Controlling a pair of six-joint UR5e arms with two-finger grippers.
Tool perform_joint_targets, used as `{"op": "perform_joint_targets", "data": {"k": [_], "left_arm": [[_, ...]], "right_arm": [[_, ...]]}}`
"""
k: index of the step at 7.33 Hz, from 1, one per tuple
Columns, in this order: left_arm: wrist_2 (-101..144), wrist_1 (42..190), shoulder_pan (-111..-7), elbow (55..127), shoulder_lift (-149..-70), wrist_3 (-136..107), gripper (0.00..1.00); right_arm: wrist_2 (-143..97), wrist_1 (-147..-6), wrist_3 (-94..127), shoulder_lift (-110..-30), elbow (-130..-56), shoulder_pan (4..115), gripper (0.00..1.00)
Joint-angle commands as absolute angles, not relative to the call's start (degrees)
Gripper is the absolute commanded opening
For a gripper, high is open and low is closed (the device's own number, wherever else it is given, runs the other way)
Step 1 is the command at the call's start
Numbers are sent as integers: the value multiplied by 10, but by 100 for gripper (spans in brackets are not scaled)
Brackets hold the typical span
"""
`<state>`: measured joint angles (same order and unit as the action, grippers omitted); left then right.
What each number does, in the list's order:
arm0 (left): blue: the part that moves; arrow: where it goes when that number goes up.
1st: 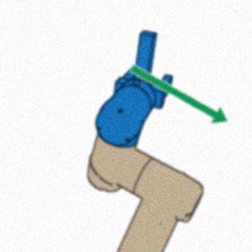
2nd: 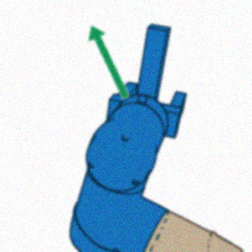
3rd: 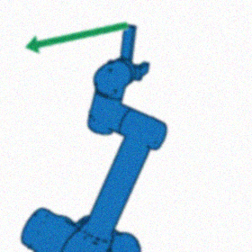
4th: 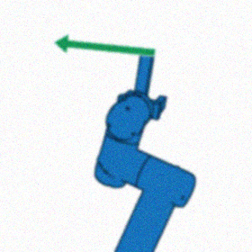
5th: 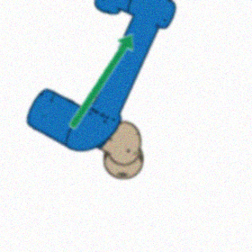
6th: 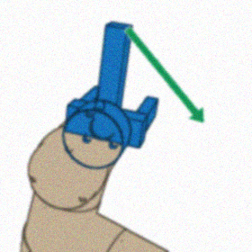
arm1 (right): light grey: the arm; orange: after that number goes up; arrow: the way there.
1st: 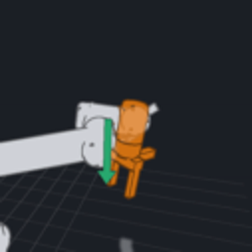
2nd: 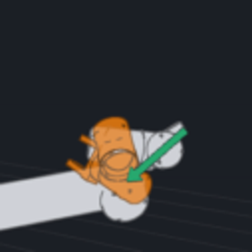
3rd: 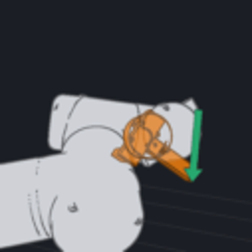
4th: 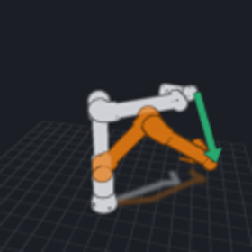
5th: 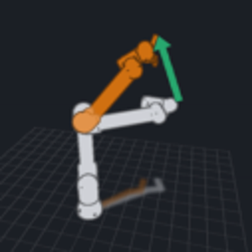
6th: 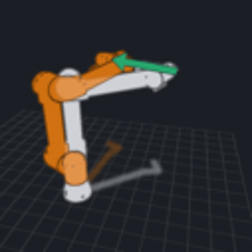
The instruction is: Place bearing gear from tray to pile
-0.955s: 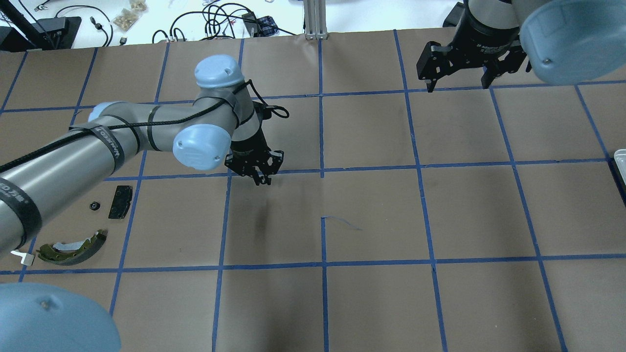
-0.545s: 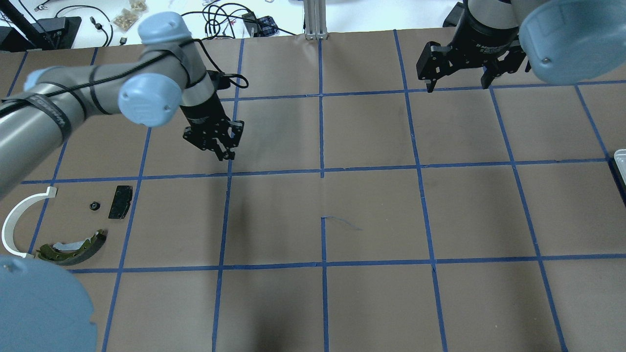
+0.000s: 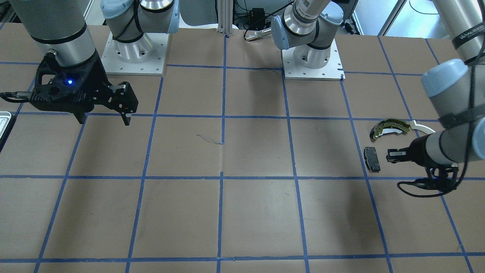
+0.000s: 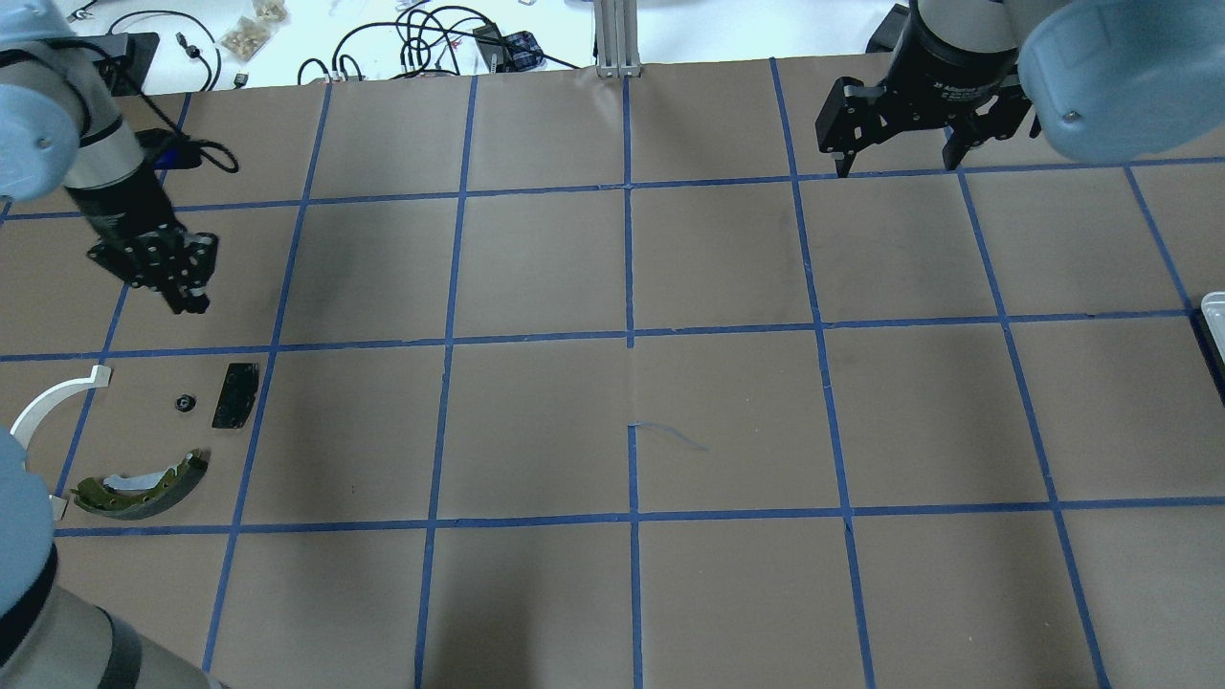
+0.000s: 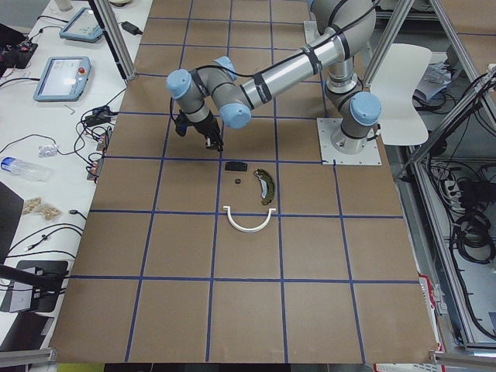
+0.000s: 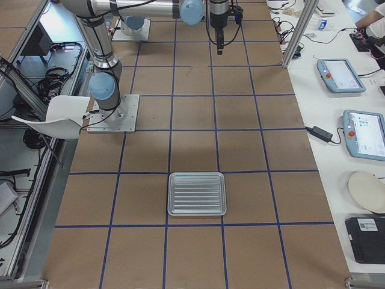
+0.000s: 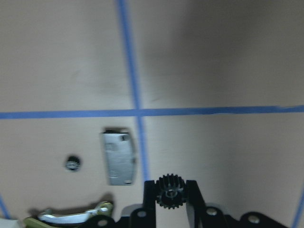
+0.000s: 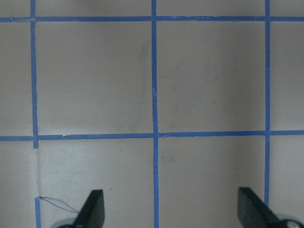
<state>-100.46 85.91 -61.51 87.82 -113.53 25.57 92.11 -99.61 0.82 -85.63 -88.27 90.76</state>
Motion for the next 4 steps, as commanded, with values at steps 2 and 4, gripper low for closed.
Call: {"op": "perform_joint_targets", "data": {"k": [2,4], "left_arm": [[-1011,748,-564,937,-1160,337,0],[-1009,744,-564,938,-1177,339,0]], "right_arm": [[922,-998,8,-853,-872,905,100],[921,-998,8,-854,-859,907,100]]}}
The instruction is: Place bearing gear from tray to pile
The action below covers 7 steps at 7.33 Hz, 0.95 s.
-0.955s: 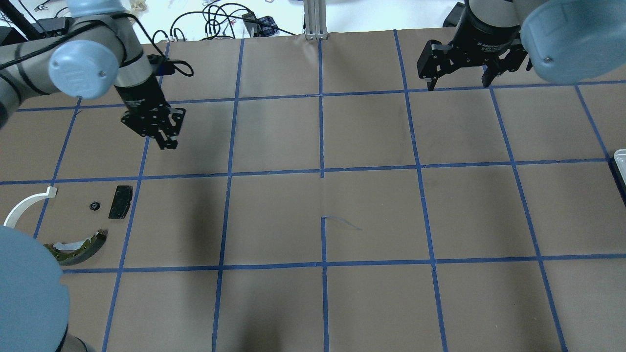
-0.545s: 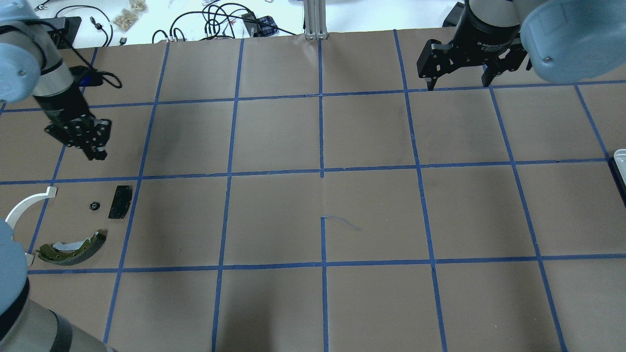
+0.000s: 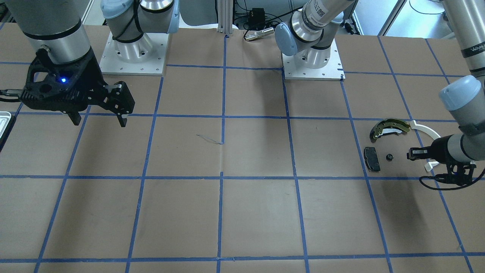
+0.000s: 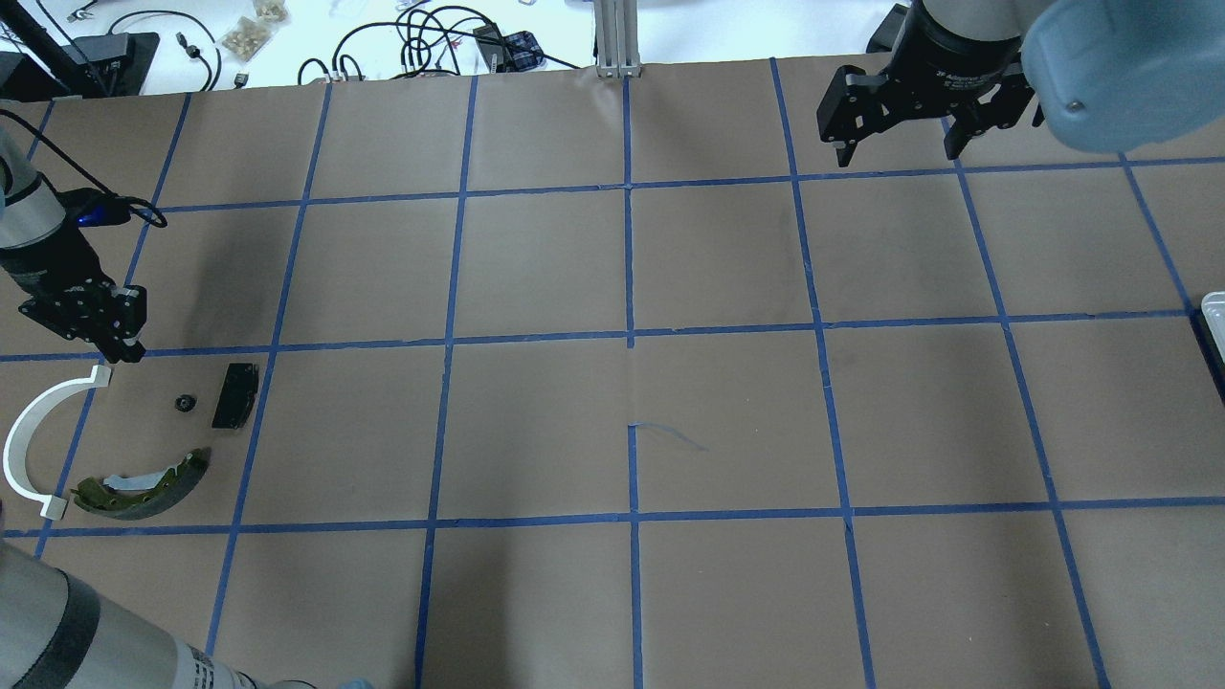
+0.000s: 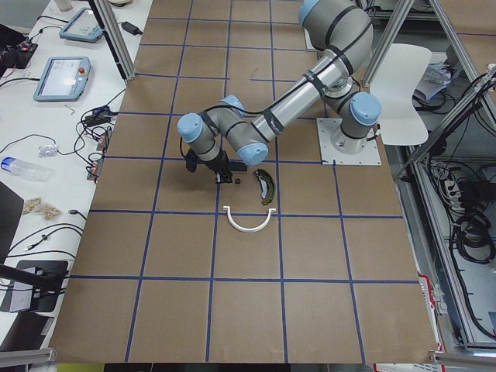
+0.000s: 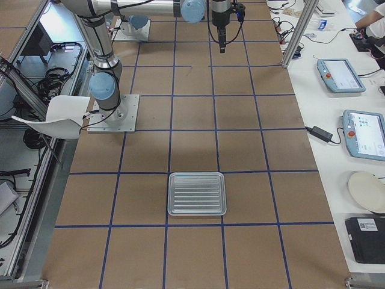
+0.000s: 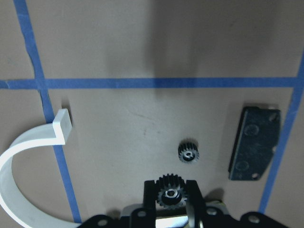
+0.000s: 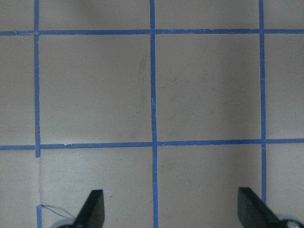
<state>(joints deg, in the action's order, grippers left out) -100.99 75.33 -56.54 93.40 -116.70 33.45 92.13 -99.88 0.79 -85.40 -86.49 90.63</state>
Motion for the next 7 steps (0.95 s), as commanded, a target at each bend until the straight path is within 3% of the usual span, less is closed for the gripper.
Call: {"op": "perform_joint_targets", "data": {"k": [1,7], "left_arm": [[-1010,744,-564,944,-1182,339,0],[-1016,744,-563,954,-1199,340,0]], "right_arm": [[922,-996,8,-853,-864,908,100],[922,-1001,7,-839,-856,908,100]]}}
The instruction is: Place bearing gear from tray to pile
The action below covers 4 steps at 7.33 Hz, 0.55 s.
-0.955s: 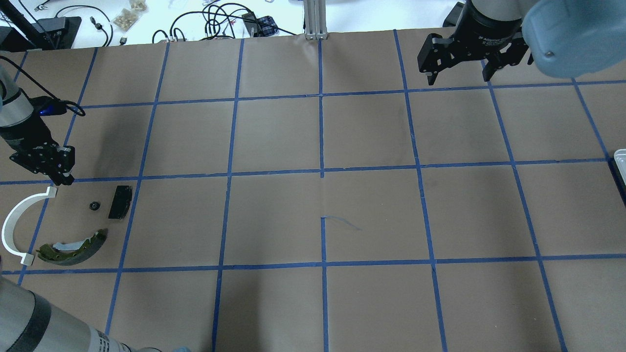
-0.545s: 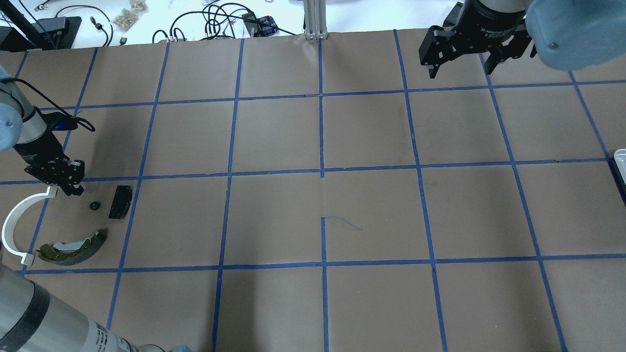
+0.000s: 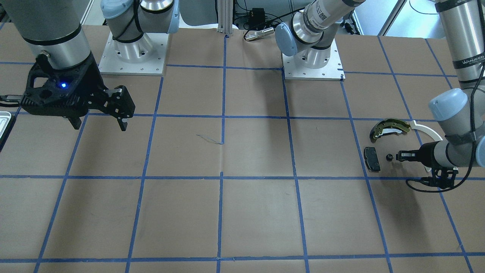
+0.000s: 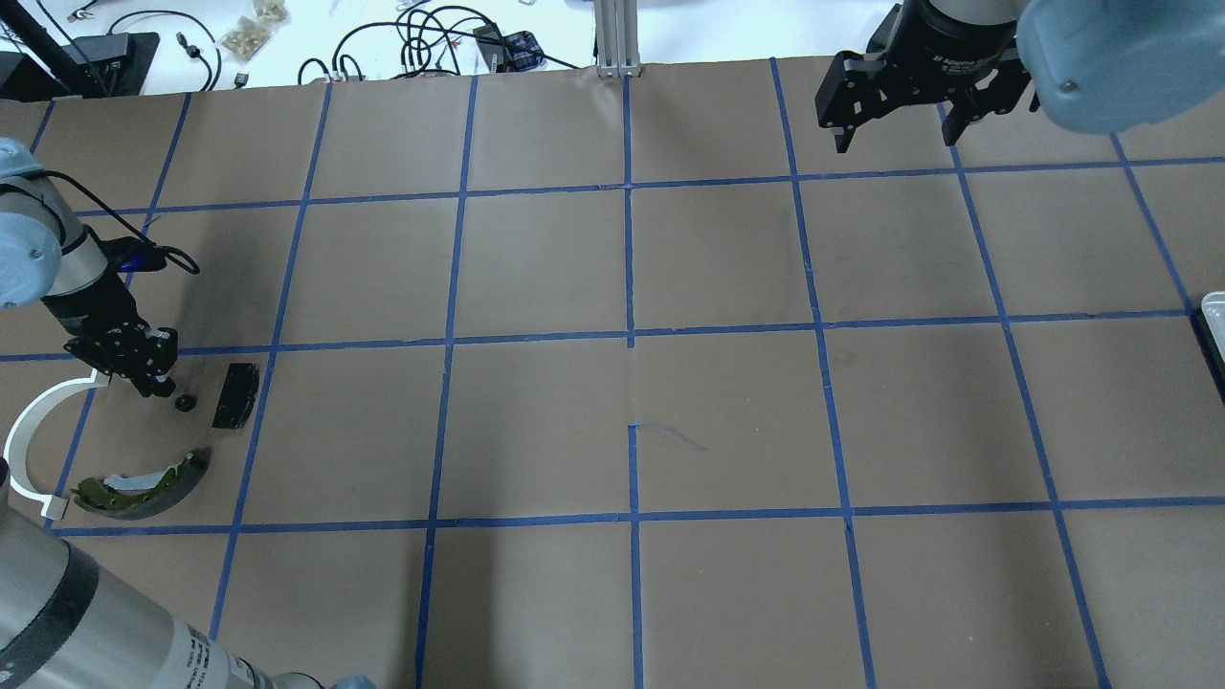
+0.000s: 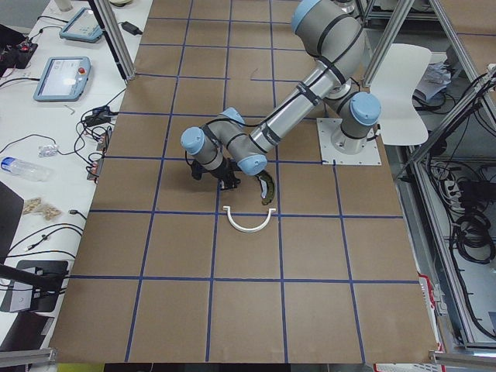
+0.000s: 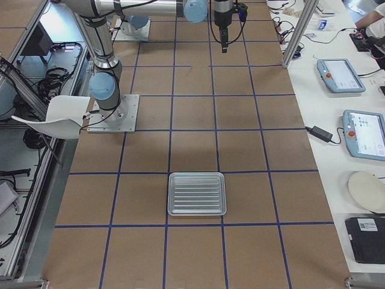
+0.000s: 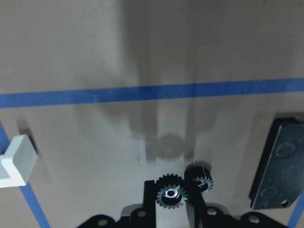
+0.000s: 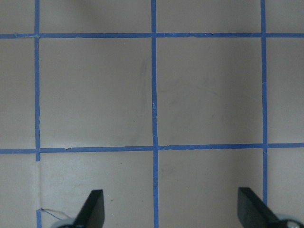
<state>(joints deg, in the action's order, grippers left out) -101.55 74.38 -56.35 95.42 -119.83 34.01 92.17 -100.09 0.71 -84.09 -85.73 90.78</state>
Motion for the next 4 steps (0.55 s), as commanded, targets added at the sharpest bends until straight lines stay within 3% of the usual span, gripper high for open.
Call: {"op": "perform_joint_targets", "data": {"k": [1,2,3,4], "left_arm": [[-1016,745,-563,955,-1199,341,0],[-1017,746,-563,955,-1199,341,3],[-1017,745,-561,955,-1199,341,15],[-1017,746,-557,955,-1201,341,19]], "right_arm": [[921,-999,7,-839,-860,908,100],[921,-998,7,-838,-856,907,100],[922,-1001,8,-836,-860,908,100],[921,-1001,8,-834,-857,909,100]]}}
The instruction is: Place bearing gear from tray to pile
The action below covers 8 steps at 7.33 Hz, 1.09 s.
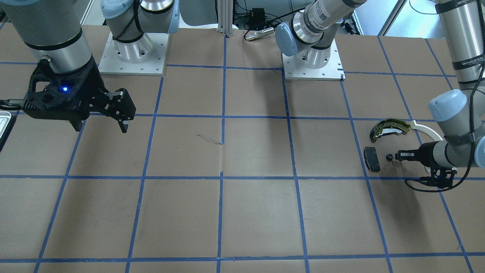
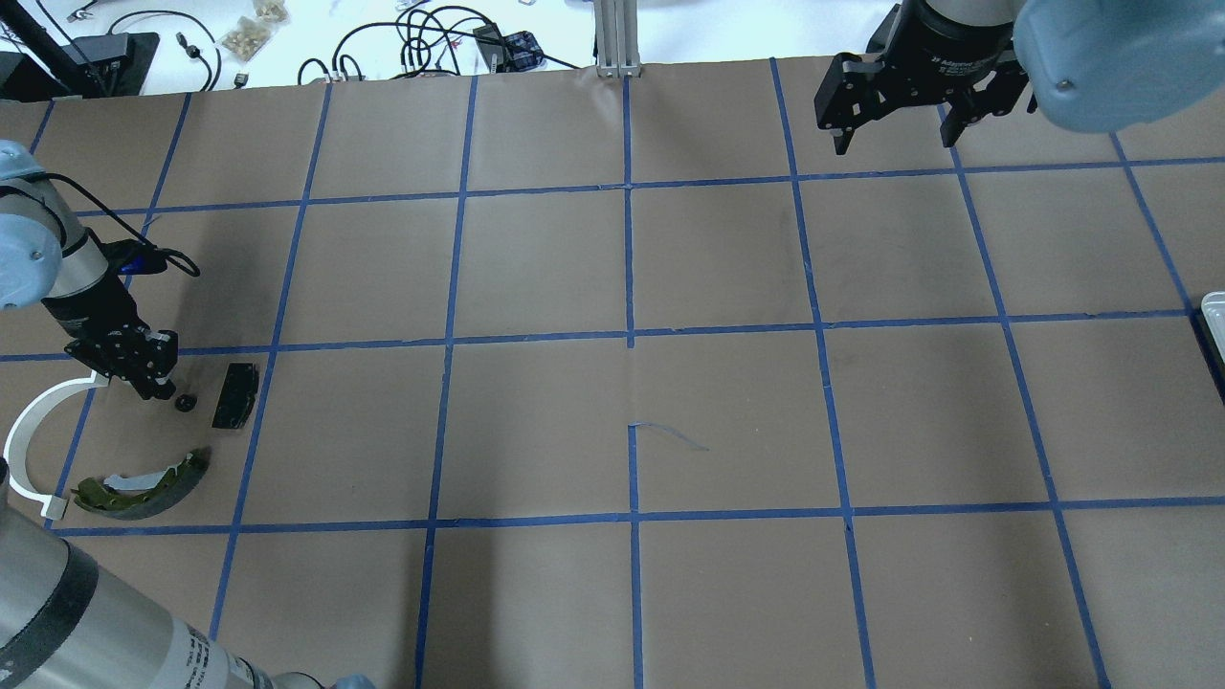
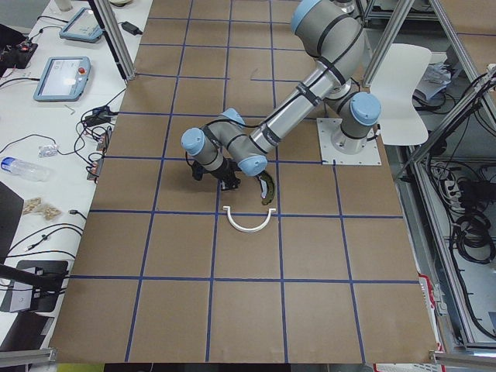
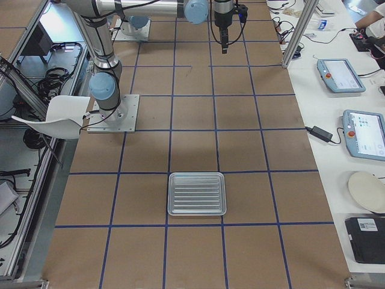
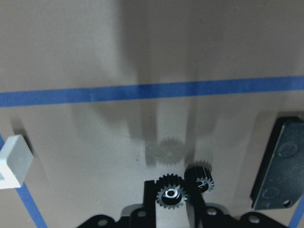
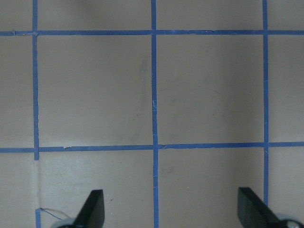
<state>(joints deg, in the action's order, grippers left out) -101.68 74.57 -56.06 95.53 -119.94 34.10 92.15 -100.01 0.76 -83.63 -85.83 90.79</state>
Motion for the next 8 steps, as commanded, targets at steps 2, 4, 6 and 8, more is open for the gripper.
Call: {"op": "perform_joint_targets", "data": {"k": [2,4,6,8], "left_arm": [[-1017,746,-558,956,-1203,341,53],[-1017,753,-557,956,-1202,340,75],[-1007,790,-562,937,-1174,329,100],[-992,876,-587,870,-1138,310,100]], "right_arm": [[922,-1002,8,-830,-855,908,100],[921,-1001,8,-830,-847,908,100],[921,-1001,8,-830,-844,908,100],[921,-1001,7,-830,-842,908,100]]}}
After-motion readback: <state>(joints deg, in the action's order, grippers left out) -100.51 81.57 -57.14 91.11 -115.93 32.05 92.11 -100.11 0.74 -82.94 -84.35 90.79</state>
